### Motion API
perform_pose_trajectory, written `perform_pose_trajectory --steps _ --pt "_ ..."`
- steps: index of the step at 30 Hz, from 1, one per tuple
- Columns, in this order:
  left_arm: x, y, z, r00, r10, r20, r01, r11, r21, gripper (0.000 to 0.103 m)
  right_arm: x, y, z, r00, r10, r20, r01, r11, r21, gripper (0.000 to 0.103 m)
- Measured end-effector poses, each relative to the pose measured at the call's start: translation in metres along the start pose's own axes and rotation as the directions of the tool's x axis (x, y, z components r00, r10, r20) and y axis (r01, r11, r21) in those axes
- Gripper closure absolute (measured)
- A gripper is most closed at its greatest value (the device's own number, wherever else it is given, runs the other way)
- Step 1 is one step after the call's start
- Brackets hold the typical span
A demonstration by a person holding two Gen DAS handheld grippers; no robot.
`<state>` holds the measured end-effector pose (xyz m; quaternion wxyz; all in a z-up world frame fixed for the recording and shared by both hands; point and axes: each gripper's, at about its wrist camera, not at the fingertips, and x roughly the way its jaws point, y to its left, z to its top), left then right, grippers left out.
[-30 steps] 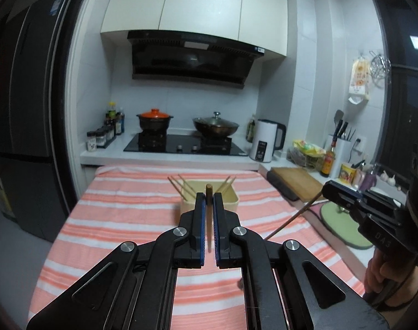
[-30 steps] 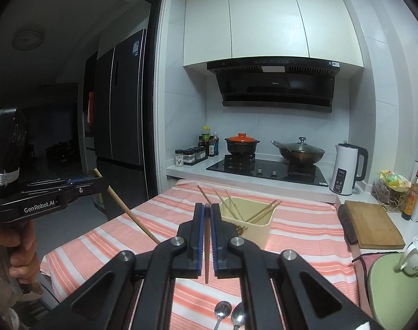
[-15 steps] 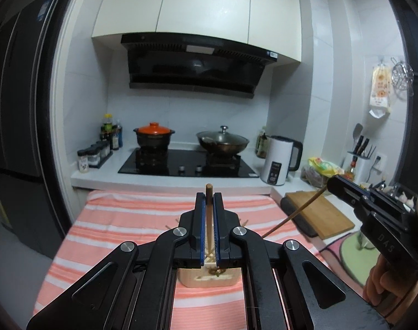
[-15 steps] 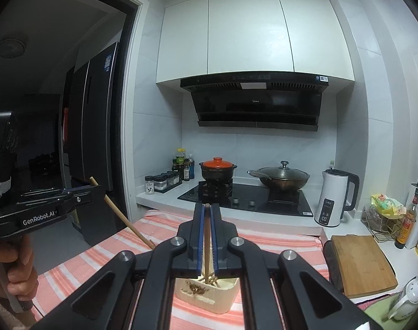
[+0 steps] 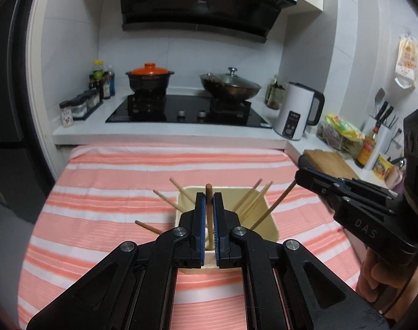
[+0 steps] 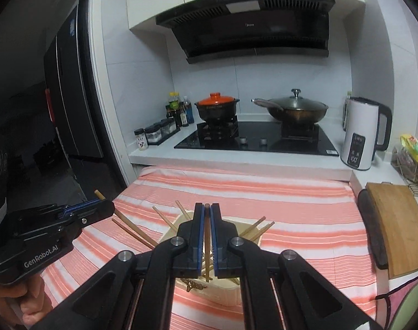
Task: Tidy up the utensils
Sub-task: 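Lower the left chopstick into the box and open while the right gripper releases its chopstick, then move both open tools back toward the two metal spoons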
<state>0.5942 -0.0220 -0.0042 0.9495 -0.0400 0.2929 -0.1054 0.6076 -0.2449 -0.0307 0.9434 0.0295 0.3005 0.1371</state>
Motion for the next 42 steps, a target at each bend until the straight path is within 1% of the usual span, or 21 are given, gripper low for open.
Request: perform_pose_trajectory --steps 4,6,7,9,10,11,12,13,15,17,19,21,23,25,29,31,33,36,39,42 --pt "0.015 0.002 -0.007 0.999 0.001 -0.034 -0.001 1.000 -0.016 0.100 0.019 -0.006 -0.010 0.999 0.000 -0.048 0.001 1.000 0.022 0.098" --pt "0.019 0.004 -0.010 0.999 0.001 -0.049 -0.002 1.000 -0.020 0.099 0.022 -0.007 -0.013 0.999 -0.002 -0.045 0.003 1.000 0.025 0.098" --pt "0.021 0.004 -0.012 0.999 0.002 -0.051 -0.003 1.000 -0.023 0.098 0.023 -0.007 -0.013 0.999 -0.002 -0.045 0.003 1.000 0.031 0.095" --pt "0.020 0.006 -0.014 0.999 -0.001 -0.053 0.000 1.000 -0.028 0.084 0.023 -0.008 -0.013 0.999 0.010 -0.047 -0.008 0.999 0.043 0.093" --pt "0.017 0.006 -0.016 0.999 0.003 -0.054 -0.004 0.999 -0.032 0.063 0.021 -0.008 -0.012 0.999 0.010 -0.044 -0.008 0.999 0.044 0.078" --pt "0.014 0.007 -0.018 0.999 0.009 -0.047 -0.011 0.999 -0.039 0.046 0.018 -0.007 -0.012 1.000 0.001 -0.030 0.001 0.999 0.043 0.057" --pt "0.007 0.008 -0.021 0.999 0.011 -0.033 -0.013 0.999 -0.045 0.043 0.012 -0.006 -0.013 1.000 -0.008 -0.008 0.008 0.999 0.040 0.049" --pt "0.001 0.008 -0.023 1.000 0.014 -0.027 -0.015 0.999 -0.046 0.041 0.008 -0.005 -0.012 1.000 -0.013 0.005 0.013 0.999 0.034 0.047" --pt "-0.011 0.010 -0.030 0.999 0.008 -0.035 -0.010 0.999 -0.046 0.040 -0.006 -0.002 -0.013 0.999 -0.023 0.026 0.022 0.999 0.026 0.047" --pt "-0.027 0.010 -0.044 0.999 0.006 -0.049 -0.008 0.999 -0.034 0.037 -0.024 0.002 -0.016 0.998 -0.039 0.057 0.038 0.999 0.010 0.047" --pt "-0.044 0.006 -0.063 0.998 0.014 -0.066 -0.015 1.000 -0.015 0.034 -0.045 0.007 -0.022 0.995 -0.051 0.087 0.053 0.998 -0.017 0.047" --pt "-0.061 0.002 -0.089 0.996 0.007 -0.092 -0.007 1.000 0.000 0.032 -0.069 0.013 -0.035 0.992 -0.057 0.111 0.062 0.997 -0.042 0.047" --pt "-0.076 -0.003 -0.123 0.992 -0.003 -0.125 0.003 1.000 0.000 0.027 -0.093 0.018 -0.057 0.991 -0.063 0.117 0.070 0.996 -0.062 0.044" --pt "-0.089 -0.008 -0.162 0.985 -0.023 -0.174 0.022 1.000 -0.005 0.026 -0.112 0.022 -0.084 0.992 -0.068 0.105 0.075 0.994 -0.073 0.042" --pt "-0.104 -0.025 -0.236 0.966 -0.021 -0.259 0.020 1.000 -0.009 0.026 -0.143 0.026 -0.164 0.994 -0.095 0.052 0.099 0.992 -0.083 0.042" --pt "-0.109 -0.032 -0.260 0.961 -0.014 -0.275 0.012 1.000 -0.012 0.026 -0.155 0.027 -0.207 0.992 -0.124 0.016 0.124 0.989 -0.075 0.042" --pt "-0.113 -0.039 -0.275 0.959 0.002 -0.284 -0.010 1.000 -0.026 0.026 -0.165 0.028 -0.242 0.989 -0.150 -0.017 0.148 0.987 -0.060 0.042" --pt "-0.118 -0.049 -0.285 0.964 0.023 -0.266 -0.027 1.000 -0.015 0.026 -0.180 0.030 -0.286 0.980 -0.192 -0.051 0.189 0.980 -0.056 0.042" --pt "-0.120 -0.058 -0.290 0.964 0.056 -0.258 -0.054 0.998 0.015 0.026 -0.190 0.033 -0.309 0.975 -0.208 -0.074 0.204 0.977 -0.060 0.042" --pt "-0.122 -0.062 -0.294 0.964 0.066 -0.258 -0.060 0.998 0.030 0.026 -0.197 0.037 -0.319 0.973 -0.220 -0.064 0.215 0.974 -0.073 0.042"
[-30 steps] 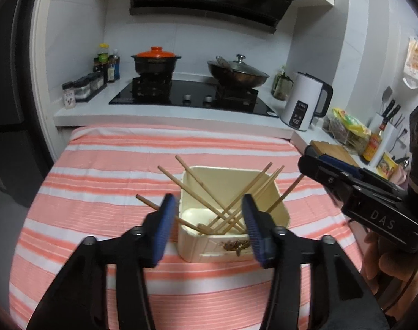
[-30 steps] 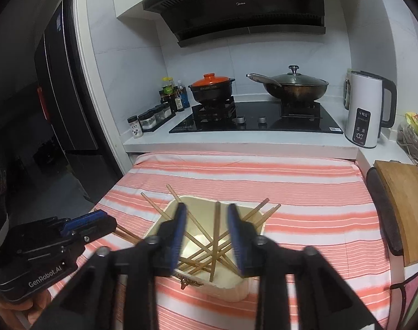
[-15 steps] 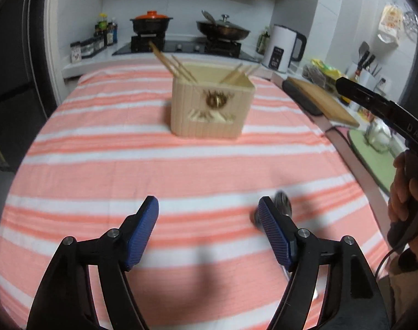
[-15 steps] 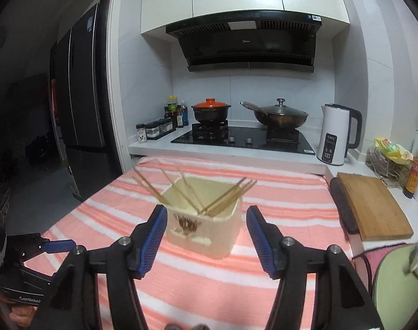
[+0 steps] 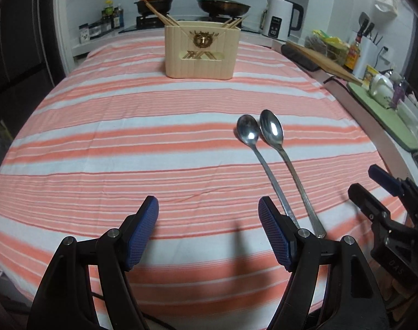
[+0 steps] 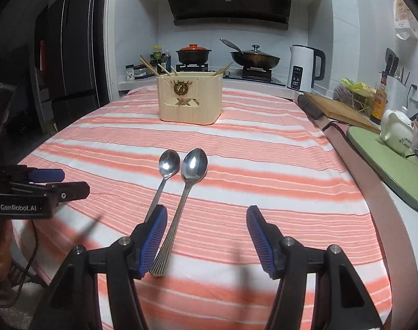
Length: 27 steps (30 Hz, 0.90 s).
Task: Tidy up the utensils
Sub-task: 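Move both open tools back toward the two metal spoons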
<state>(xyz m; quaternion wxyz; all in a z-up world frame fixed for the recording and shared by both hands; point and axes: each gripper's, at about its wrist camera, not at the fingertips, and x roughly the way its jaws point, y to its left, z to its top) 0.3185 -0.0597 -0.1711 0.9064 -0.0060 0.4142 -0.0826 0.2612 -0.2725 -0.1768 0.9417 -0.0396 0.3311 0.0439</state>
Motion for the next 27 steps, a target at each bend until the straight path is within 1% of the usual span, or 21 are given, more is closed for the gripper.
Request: perform_pose_trajectory --steps 5,11,13,15,17,23,27 --pt "-0.002 -0.006 -0.001 1.000 0.029 0.011 -0.029 0.999 0.025 0.026 -0.004 0.010 -0.006 1.000 0.020 0.009 -0.020 1.000 -0.013 0.042" --pt "0.001 -0.004 -0.003 1.000 0.030 0.006 -0.030 0.999 0.019 0.026 -0.003 0.014 -0.014 0.999 0.038 0.004 -0.038 0.999 -0.003 0.042" --pt "0.003 0.000 -0.006 1.000 0.016 0.001 -0.016 1.000 -0.001 0.026 -0.001 0.011 -0.016 0.999 0.033 0.000 -0.033 0.999 0.004 0.042" --pt "0.006 0.003 -0.009 1.000 -0.020 -0.010 0.020 0.999 -0.032 0.026 -0.001 0.007 -0.021 1.000 0.022 -0.006 -0.022 1.000 0.014 0.042" --pt "0.009 0.000 -0.012 0.999 -0.042 -0.021 0.041 0.998 -0.043 0.026 -0.001 0.003 -0.025 1.000 0.013 -0.012 -0.012 1.000 0.024 0.042" --pt "0.016 -0.029 -0.012 0.997 -0.080 -0.019 0.081 0.997 0.005 0.026 -0.003 -0.007 -0.034 1.000 -0.005 -0.020 0.006 0.999 0.046 0.042" --pt "0.025 -0.045 -0.011 0.997 -0.072 -0.021 0.072 0.997 0.039 0.026 -0.006 -0.014 -0.035 1.000 -0.019 -0.020 0.020 0.998 0.063 0.042"
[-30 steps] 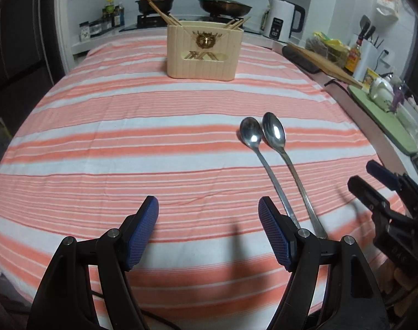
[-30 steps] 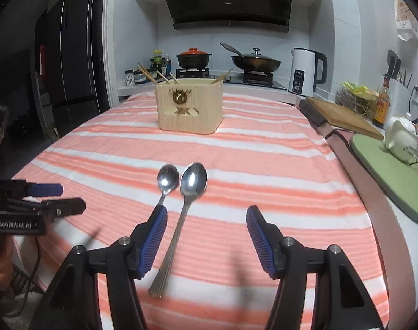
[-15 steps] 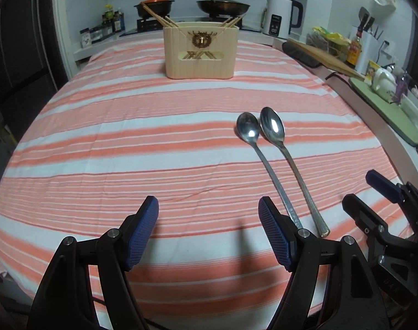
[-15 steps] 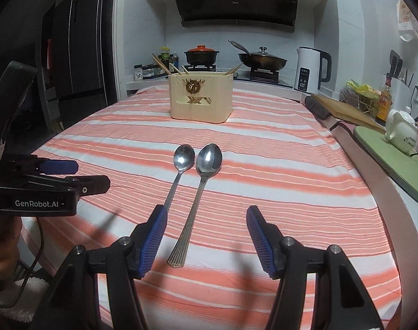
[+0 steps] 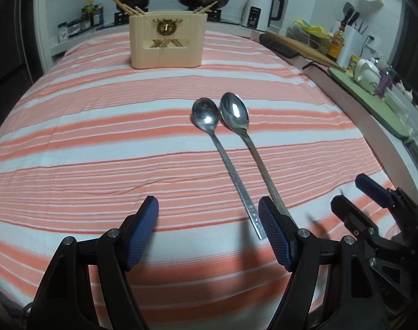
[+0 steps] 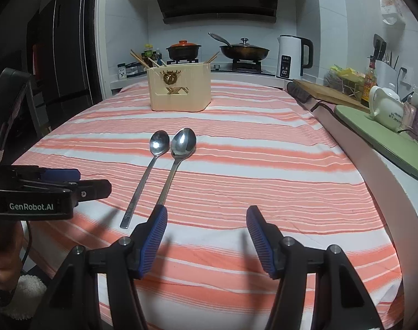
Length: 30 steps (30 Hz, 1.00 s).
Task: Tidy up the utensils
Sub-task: 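Move both open tools back toward the two metal spoons, then close the left gripper on the handle of one metal spoon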
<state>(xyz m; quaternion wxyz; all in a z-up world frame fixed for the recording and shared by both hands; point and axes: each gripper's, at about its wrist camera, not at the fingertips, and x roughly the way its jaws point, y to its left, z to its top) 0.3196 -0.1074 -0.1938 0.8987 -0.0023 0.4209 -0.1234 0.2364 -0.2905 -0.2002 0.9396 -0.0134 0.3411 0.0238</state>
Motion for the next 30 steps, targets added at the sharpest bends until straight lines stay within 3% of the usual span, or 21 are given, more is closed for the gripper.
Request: perform_pose_trajectory --steps 7,10,12,14,16,30 --pt "0.022 -0.021 -0.002 0.998 0.052 -0.016 -0.051 0.995 0.088 0.027 -0.004 -0.008 -0.003 1.000 -0.005 0.005 0.005 1.000 0.010 0.042" --pt "0.025 -0.024 -0.005 0.998 0.067 -0.009 -0.065 0.992 0.111 0.031 -0.006 -0.011 -0.003 1.000 -0.008 0.009 0.008 1.000 0.016 0.042" --pt "0.023 -0.024 -0.006 0.998 0.062 0.001 -0.062 0.991 0.117 0.046 -0.007 -0.012 -0.003 1.000 -0.012 0.010 0.012 1.000 0.012 0.042" --pt "0.022 -0.024 -0.006 0.998 0.063 0.011 -0.064 0.990 0.124 0.078 -0.007 -0.012 -0.003 1.000 -0.013 0.009 0.013 1.000 0.007 0.042" --pt "0.021 -0.024 -0.007 0.998 0.054 0.015 -0.056 0.991 0.126 0.094 -0.006 -0.011 -0.003 1.000 -0.005 0.005 0.005 1.000 0.006 0.042" --pt "0.008 0.021 -0.017 0.982 0.189 0.033 -0.189 0.982 0.008 0.096 0.016 0.016 0.009 0.992 0.099 -0.081 -0.101 0.995 -0.021 0.042"
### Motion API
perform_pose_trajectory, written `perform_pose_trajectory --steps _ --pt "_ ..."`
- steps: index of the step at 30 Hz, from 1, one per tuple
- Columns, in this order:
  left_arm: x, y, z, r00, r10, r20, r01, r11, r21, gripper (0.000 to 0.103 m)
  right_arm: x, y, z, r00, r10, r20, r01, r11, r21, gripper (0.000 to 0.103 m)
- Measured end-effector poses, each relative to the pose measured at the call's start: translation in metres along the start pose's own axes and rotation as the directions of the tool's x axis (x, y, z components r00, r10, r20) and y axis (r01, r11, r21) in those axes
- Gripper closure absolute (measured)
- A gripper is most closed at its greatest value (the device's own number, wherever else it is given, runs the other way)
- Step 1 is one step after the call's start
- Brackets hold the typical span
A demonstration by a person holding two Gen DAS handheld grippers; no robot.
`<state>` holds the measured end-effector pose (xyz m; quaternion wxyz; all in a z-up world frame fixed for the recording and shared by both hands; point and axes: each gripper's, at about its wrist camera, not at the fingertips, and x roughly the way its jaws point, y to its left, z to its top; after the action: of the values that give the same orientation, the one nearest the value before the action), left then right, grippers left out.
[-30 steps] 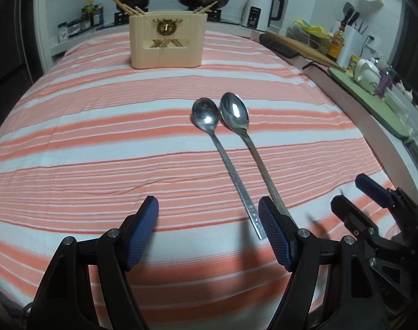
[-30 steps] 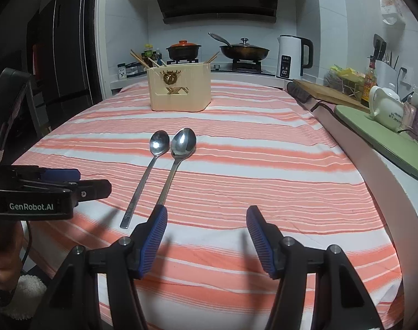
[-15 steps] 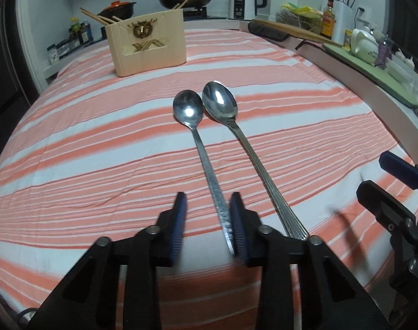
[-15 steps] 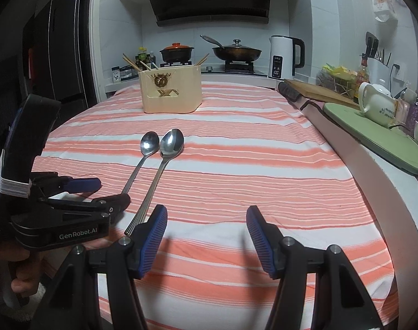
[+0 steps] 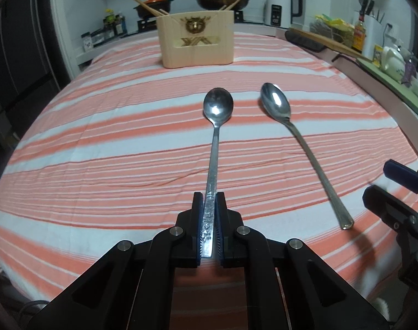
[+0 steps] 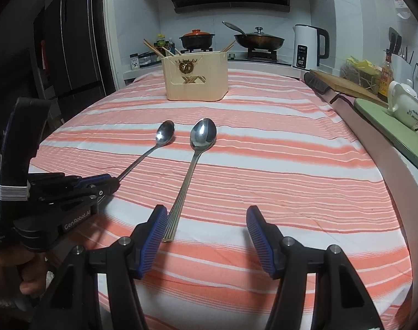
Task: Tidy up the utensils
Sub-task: 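Close the left gripper on the handle of one metal spoon, then lift the left spoon while the right gripper closes on the other spoon's bowl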
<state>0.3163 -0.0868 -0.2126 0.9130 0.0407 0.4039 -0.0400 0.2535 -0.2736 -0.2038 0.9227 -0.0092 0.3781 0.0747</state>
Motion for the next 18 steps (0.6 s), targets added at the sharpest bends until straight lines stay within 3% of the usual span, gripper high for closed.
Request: perform_pose_trajectory --steps 10,12,16,18 --pt "0.004 0.023 0.003 0.999 0.008 -0.034 -0.012 0.995 -0.097 0.095 0.013 0.013 0.014 1.000 0.003 -0.024 -0.003 1.000 -0.024 0.042" --pt "0.004 0.024 0.004 0.999 -0.008 -0.038 0.004 0.995 -0.104 0.090 0.015 0.015 0.016 1.000 -0.001 -0.026 0.000 0.999 -0.033 0.042" --pt "0.004 0.023 0.006 0.999 -0.027 -0.042 0.023 0.995 -0.098 0.068 0.019 0.016 0.023 0.999 0.000 -0.038 0.000 1.000 -0.022 0.042" --pt "0.004 0.022 0.007 0.998 -0.033 -0.045 0.029 0.995 -0.092 0.065 0.023 0.017 0.027 0.999 -0.003 -0.044 0.002 1.000 -0.026 0.042"
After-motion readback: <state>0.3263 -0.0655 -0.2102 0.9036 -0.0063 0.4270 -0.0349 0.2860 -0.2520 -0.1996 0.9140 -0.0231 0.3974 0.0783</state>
